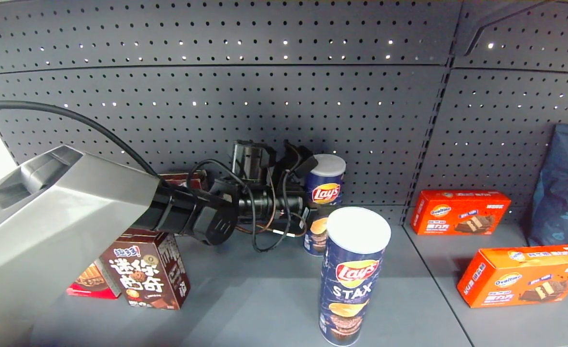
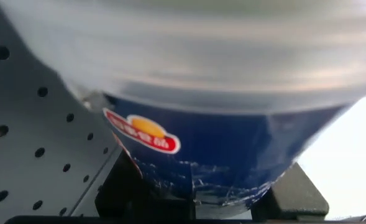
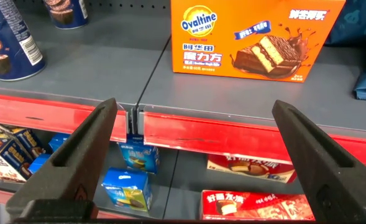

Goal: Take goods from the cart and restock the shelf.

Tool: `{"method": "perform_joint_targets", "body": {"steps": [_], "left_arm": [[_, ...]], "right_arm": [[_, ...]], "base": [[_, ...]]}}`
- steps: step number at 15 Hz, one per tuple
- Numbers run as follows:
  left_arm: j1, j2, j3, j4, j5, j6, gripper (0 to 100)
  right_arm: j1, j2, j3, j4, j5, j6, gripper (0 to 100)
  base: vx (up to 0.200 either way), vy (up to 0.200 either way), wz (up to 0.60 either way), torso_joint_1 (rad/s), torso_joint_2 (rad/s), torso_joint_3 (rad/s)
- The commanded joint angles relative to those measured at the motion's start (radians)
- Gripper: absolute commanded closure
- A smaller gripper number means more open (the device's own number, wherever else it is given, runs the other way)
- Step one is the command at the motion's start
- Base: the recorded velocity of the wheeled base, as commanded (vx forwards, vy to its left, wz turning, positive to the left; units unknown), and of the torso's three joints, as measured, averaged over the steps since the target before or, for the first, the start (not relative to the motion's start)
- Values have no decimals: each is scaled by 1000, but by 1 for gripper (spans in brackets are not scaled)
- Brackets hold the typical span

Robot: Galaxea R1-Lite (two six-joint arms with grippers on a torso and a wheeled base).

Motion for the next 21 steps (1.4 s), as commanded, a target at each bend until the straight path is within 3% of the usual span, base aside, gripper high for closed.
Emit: {"method": "perform_joint_targets", "body": {"steps": [1,12,17,20,21], "left_arm": [[1,2,0,7,1,-1,0],[10,-101,37,-4,1,-2,0],[28,-259,291,-91,5,-10,0],[28,-333,410,-142,15,-88,0],[30,-334,419,-146,64,-90,0]], "right_arm": [[0,2,0,0,0,-1,0],[0,2,0,0,0,1,0],[0,2,0,0,0,-1,0],[0,2,0,0,0,1,0],[0,2,0,0,0,1,0]], "base": [[0,0,0,0,0,0],[0,0,0,0,0,0],[0,0,0,0,0,0],[0,0,0,0,0,0],[0,0,0,0,0,0]]}}
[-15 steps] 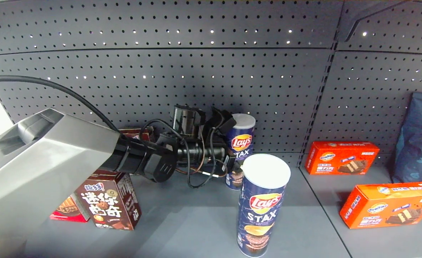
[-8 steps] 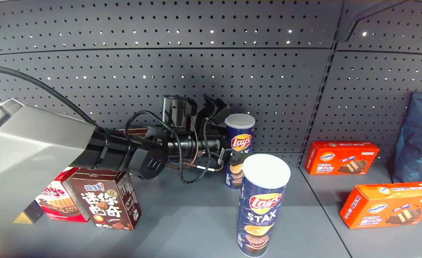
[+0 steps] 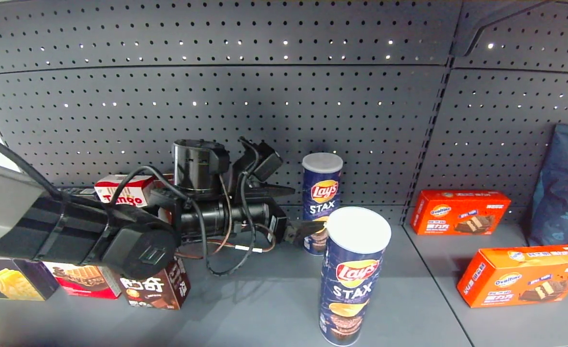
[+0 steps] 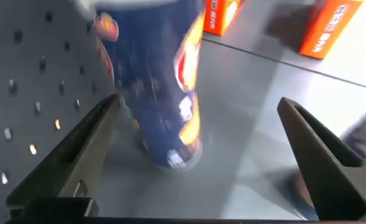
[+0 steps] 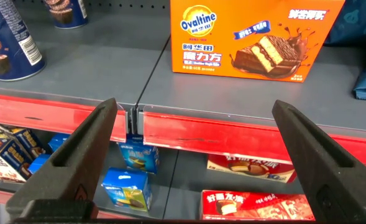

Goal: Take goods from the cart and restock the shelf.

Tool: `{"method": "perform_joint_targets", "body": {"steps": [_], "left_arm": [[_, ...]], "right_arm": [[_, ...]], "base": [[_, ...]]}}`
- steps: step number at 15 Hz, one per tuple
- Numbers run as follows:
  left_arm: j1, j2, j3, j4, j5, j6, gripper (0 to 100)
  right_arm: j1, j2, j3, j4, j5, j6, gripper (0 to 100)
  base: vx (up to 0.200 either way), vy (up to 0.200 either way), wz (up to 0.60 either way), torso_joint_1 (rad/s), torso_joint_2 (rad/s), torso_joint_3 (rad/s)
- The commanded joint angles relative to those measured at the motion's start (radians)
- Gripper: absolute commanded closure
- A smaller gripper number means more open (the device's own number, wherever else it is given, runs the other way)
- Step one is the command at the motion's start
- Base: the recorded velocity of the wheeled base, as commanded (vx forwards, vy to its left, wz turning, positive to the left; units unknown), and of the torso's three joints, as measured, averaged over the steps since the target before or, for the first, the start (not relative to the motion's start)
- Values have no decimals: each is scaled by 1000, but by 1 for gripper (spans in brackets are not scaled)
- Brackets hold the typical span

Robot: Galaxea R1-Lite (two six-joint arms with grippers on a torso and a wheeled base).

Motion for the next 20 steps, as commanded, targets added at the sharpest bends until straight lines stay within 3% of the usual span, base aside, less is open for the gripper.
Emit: {"method": "perform_joint_targets", "body": {"steps": [1,2,5,7,8,9,11,16,20], "left_arm": [[0,-48,34,-5,75,-4,0],[-1,-48,31,-7,118,-6,0],[-3,-48,36,-5,155,0,0],[-4,-42,37,-1,262,0,0],[-4,-42,37,-1,262,0,0],[-8,-39,52,4,314,2,0],[-9,-16,51,7,383,29,0],[-20,47,20,44,489,36,0],[-18,109,-41,47,501,36,0]], "right_arm": [[0,1,0,0,0,1,0],[0,1,0,0,0,1,0],[0,1,0,0,0,1,0],[0,1,0,0,0,0,0],[0,1,0,0,0,0,0],[0,1,0,0,0,0,0],[0,1,0,0,0,0,0],[0,1,0,0,0,0,0],[0,1,0,0,0,0,0]], "base": [[0,0,0,0,0,0],[0,0,0,0,0,0],[0,0,0,0,0,0],[0,0,0,0,0,0],[0,0,0,0,0,0],[0,0,0,0,0,0],[0,0,0,0,0,0],[0,0,0,0,0,0],[0,0,0,0,0,0]]}}
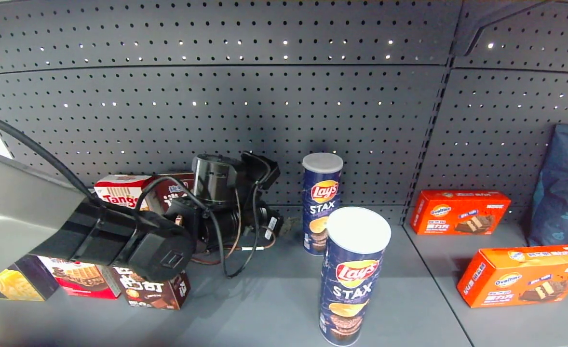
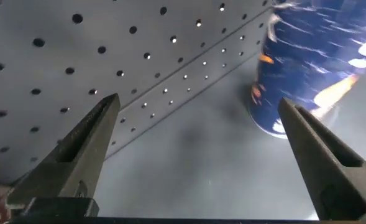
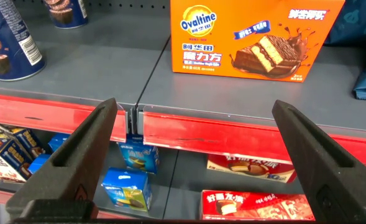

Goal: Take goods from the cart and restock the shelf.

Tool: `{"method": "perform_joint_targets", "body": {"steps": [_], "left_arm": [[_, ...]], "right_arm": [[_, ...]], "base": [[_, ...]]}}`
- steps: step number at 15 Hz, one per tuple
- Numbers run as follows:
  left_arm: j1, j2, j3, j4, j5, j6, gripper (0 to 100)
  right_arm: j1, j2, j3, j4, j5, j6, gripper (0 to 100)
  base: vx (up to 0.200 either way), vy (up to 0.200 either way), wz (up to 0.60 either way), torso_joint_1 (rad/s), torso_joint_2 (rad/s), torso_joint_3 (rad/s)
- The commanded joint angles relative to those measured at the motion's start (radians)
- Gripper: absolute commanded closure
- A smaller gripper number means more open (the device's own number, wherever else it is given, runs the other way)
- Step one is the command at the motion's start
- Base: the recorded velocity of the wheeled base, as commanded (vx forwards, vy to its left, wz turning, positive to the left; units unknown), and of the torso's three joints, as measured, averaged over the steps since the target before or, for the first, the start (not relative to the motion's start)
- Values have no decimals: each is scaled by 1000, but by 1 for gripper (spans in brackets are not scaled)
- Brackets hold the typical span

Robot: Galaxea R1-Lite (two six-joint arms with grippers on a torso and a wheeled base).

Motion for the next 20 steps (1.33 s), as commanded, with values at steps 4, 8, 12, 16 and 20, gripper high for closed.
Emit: {"method": "perform_joint_targets", "body": {"steps": [4,8,12,16,20], "left_arm": [[1,63,-43,2,5,0,0],[4,75,-51,0,5,-3,0],[1,89,-71,0,5,-3,0],[1,95,-80,0,5,-3,0],[12,61,-89,2,4,0,0]], "right_arm": [[0,1,0,0,0,-1,0],[0,1,0,0,0,1,0],[0,1,0,0,0,1,0],[0,1,0,0,0,-1,0],[0,1,0,0,0,1,0]], "base": [[0,0,0,0,0,0],[0,0,0,0,0,0],[0,0,0,0,0,0],[0,0,0,0,0,0],[0,0,0,0,0,0]]}}
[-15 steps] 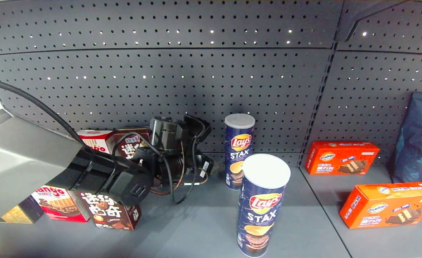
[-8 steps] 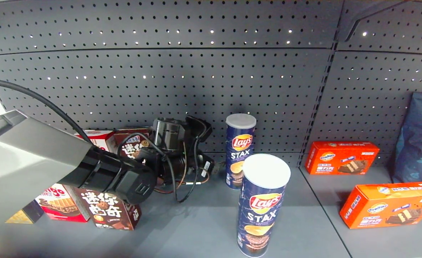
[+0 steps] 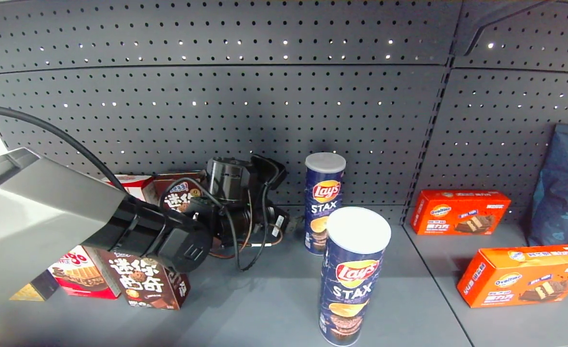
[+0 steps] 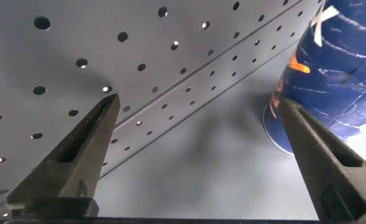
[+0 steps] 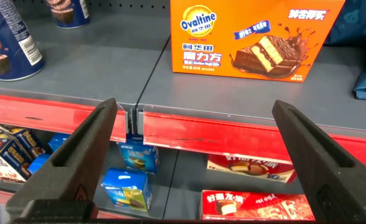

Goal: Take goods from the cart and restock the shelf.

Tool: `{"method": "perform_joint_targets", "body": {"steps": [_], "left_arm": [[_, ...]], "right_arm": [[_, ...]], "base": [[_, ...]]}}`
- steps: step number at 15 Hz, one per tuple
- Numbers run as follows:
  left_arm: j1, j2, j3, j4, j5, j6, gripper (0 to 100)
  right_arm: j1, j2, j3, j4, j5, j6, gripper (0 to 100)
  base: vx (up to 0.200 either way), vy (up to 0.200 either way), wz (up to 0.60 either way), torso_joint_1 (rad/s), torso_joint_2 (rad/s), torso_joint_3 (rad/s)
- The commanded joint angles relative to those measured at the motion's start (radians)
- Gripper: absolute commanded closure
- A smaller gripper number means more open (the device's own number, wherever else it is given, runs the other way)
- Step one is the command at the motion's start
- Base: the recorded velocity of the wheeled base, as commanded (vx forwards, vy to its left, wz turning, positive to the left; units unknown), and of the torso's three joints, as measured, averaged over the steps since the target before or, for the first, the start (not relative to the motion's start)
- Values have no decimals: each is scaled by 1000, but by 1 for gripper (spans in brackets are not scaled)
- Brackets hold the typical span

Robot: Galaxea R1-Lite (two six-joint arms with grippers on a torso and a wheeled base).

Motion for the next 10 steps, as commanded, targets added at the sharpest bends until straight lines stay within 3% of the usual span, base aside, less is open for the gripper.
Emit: {"method": "perform_joint_targets", "body": {"steps": [1,5,6,10], "left_arm": [[18,-45,-20,20,0,2,0],[33,-166,-106,198,3,4,0],[30,-232,-111,261,33,7,0],[30,-411,-23,284,92,25,0]], "right_arm": [[0,1,0,0,0,-1,0],[0,1,0,0,0,-1,0],[0,1,0,0,0,-1,0],[0,1,0,0,0,-1,0]], "base": [[0,0,0,0,0,0],[0,0,0,0,0,0],[0,0,0,0,0,0],[0,0,0,0,0,0]]}}
